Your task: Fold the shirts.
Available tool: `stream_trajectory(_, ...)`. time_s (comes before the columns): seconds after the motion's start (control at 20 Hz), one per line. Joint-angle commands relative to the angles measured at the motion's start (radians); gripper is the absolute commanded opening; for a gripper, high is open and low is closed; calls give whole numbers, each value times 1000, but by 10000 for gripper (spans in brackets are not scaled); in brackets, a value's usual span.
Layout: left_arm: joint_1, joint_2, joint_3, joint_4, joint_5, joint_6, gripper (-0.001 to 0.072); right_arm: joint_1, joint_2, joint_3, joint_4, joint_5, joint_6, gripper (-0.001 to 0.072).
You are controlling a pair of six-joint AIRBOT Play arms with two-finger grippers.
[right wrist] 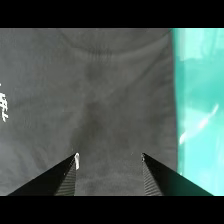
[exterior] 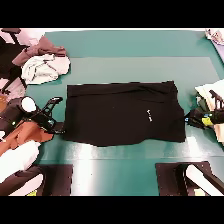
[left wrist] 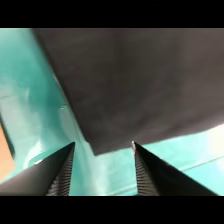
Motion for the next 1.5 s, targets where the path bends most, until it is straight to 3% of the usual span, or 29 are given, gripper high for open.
stream_trajectory(0.0, 142, 4, -68, -132, 27, 96, 423, 2, 22, -45, 24, -2, -11, 469)
stream_trajectory(0.05, 179, 4, -77, -188, 29, 141, 425, 2, 21, -43, 25, 2, -11, 469)
stream_trajectory(0.15, 204, 2, -85, -216, 44, 173, 558, 2, 21, -42, 25, 6, -10, 469)
stream_trajectory(0.6, 204, -67, -102, -228, 54, 242, 558, 2, 22, -42, 26, 8, -10, 469)
stream_trajectory(0.65, 204, -69, -102, -256, 57, 246, 541, 2, 22, -42, 26, 6, -10, 469)
stream_trajectory(0.7, 204, -69, -102, -285, 62, 248, 396, 2, 22, -42, 25, 2, -10, 469)
stream_trajectory(0.9, 204, -68, -101, -332, 48, 256, 31, 2, 21, -42, -2, -16, -5, 469)
stream_trajectory(1.05, 204, -66, -57, -336, -2, 243, 32, 2, 21, -43, -66, -38, -2, 470)
stream_trajectory(1.15, 204, -46, -7, -336, -11, 210, 32, 2, 21, -43, -82, -51, 0, 526)
stream_trajectory(1.45, 204, -43, 73, -341, -15, 113, 31, 2, -38, -43, -160, -47, 1, 529)
